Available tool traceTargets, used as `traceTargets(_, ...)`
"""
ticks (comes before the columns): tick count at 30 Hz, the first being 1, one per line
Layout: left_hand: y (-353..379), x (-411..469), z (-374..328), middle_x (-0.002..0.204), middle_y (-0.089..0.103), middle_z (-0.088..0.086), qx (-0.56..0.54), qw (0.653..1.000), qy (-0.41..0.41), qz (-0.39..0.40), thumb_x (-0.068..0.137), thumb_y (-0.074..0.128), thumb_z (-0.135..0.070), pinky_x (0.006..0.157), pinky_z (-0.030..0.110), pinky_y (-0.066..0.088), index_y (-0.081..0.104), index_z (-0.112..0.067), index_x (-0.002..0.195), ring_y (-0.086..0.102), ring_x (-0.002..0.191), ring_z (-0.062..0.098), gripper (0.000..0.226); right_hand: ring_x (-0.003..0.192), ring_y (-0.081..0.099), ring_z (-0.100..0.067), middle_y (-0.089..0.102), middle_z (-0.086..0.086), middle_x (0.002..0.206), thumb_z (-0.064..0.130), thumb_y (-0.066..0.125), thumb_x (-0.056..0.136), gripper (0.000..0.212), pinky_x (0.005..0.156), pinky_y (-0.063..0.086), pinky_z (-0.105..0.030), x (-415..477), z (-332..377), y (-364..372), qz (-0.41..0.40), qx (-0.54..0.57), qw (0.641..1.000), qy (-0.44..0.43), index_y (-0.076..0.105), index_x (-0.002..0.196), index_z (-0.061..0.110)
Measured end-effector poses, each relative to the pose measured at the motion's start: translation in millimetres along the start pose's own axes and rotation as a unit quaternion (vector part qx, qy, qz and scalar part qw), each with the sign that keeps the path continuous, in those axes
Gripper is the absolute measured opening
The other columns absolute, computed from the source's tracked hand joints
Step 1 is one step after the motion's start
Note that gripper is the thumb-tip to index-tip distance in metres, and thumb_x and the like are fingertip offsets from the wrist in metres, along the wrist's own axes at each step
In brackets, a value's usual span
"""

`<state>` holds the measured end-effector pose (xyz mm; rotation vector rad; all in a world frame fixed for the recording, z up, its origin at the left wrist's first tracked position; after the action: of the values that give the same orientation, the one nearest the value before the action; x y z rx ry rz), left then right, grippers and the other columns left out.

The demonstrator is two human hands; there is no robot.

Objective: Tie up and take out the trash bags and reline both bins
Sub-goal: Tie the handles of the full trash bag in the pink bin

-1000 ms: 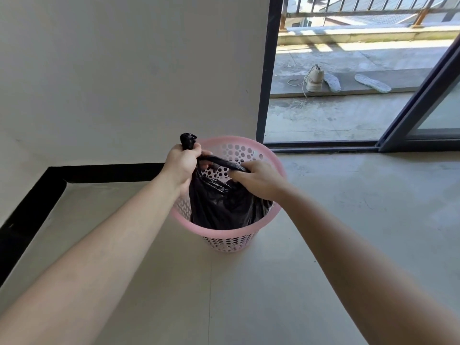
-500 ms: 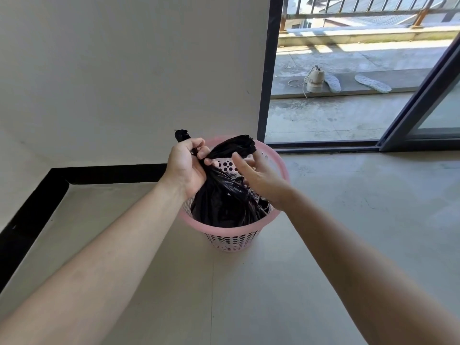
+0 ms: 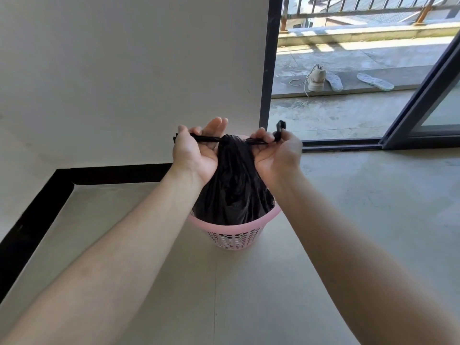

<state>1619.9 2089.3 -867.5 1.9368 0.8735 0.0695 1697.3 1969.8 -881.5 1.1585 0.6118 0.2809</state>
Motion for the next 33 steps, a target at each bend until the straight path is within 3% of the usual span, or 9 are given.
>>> traceTargets(3,-1.2,2.1,-4.6,0.046,0.031,0.0,-0.02,0.999,0.014,-0.044,0.105,0.018,-0.042,0.063,0.032,0.054,0.032,-0.016,0.06,0.038,0.038,0.019,0.054,0.036,0.027,-0.012,0.02,0.004,0.047,0.014,0.029,0.098,0.029,0.047,0.042,-0.024,12.7,16.9,-14.2,-0.049,-0.012,0.998,-0.031,0.033,0.069,0.018)
traceTargets(6,-29.7,7.8,-19.2,0.046,0.021,-0.004,0.078,0.987,0.046,-0.131,0.104,0.021,-0.038,0.041,0.02,0.022,0.028,-0.02,0.059,0.016,0.036,0.015,0.049,0.036,0.015,-0.011,0.019,0.006,0.046,0.016,0.032,0.095,0.029,0.036,0.019,-0.02,22.7,39.4,-39.0,-0.126,-0.11,0.984,-0.056,0.027,0.067,0.021)
traceTargets(13,-71.7,15.3,-39.8,0.046,0.018,-0.007,0.222,0.951,0.099,-0.189,0.1,0.03,-0.037,0.041,0.021,0.012,0.024,-0.022,0.062,0.011,0.038,0.013,0.041,0.036,0.021,-0.012,0.024,0.002,0.05,0.022,0.032,0.095,0.024,0.039,0.022,-0.02,22.5,71.4,-78.2,-0.243,-0.305,0.911,-0.132,0.03,0.072,0.017)
traceTargets(17,-60.6,15.0,-34.7,0.045,0.022,-0.007,0.269,0.945,0.111,-0.15,0.094,0.048,-0.018,0.043,0.023,0.024,0.035,-0.019,0.069,0.02,0.038,0.011,0.028,0.04,0.033,-0.013,0.03,0.0,0.054,0.024,0.04,0.096,0.015,0.045,0.036,-0.024,29.4,61.7,-68.8,-0.2,-0.302,0.923,-0.129,0.041,0.086,0.013)
traceTargets(21,-36.8,10.0,-24.5,0.059,0.043,0.001,0.271,0.955,0.109,-0.05,0.09,0.041,0.006,0.058,0.03,0.044,0.046,-0.011,0.077,0.047,0.051,0.014,0.022,0.057,0.055,-0.018,0.047,-0.003,0.06,0.014,0.04,0.099,0.012,0.063,0.051,-0.033,27.8,52.9,-34.7,-0.096,-0.34,0.927,-0.129,0.046,0.091,0.008)
traceTargets(23,-26.1,4.5,-16.4,0.075,0.056,0.007,0.358,0.925,0.129,0.006,0.099,0.037,-0.001,0.068,0.028,0.048,0.052,-0.01,0.093,0.058,0.069,0.018,0.019,0.073,0.06,-0.02,0.059,-0.005,0.073,0.014,0.043,0.1,0.011,0.071,0.049,-0.034,25.4,48.0,-17.6,-0.03,-0.522,0.831,-0.192,0.052,0.094,0.01)
traceTargets(27,-25.9,7.6,-4.0,0.123,0.063,0.002,0.476,0.854,0.208,0.009,0.106,0.037,-0.021,0.1,0.023,0.042,0.056,-0.019,0.127,0.059,0.11,0.007,0.029,0.087,0.064,-0.024,0.07,-0.007,0.096,0.034,0.051,0.098,0.026,0.079,0.05,-0.037,24.3,42.4,-3.7,0.073,-0.775,0.548,-0.305,0.066,0.105,0.014)
traceTargets(29,-37.7,11.6,4.9,0.146,0.047,-0.002,0.482,0.852,0.196,-0.061,0.105,0.035,-0.037,0.108,0.023,0.031,0.04,-0.024,0.145,0.043,0.134,0.011,0.043,0.085,0.063,-0.022,0.071,-0.003,0.096,0.037,0.049,0.1,0.029,0.076,0.05,-0.035,20.4,41.4,-4.6,0.062,-0.796,0.501,-0.333,0.068,0.109,0.018)
traceTargets(33,-58.0,1.4,31.9,0.157,0.024,0.002,0.524,0.815,0.048,-0.242,0.09,0.04,-0.069,0.112,0.034,0.028,0.008,-0.026,0.155,0.029,0.142,0.02,0.084,0.081,0.063,-0.029,0.07,-0.004,0.084,0.042,0.042,0.102,0.032,0.072,0.051,-0.039,21.7,40.2,-14.0,0.017,-0.843,0.429,-0.325,0.066,0.105,0.022)
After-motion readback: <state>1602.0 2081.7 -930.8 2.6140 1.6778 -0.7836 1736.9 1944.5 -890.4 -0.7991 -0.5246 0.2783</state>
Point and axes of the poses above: each hand's wrist, its own x-axis towards the middle knuckle, its own y-axis out of the palm, z = x × y, the point moved 2 cm from there along x, towards the middle knuckle
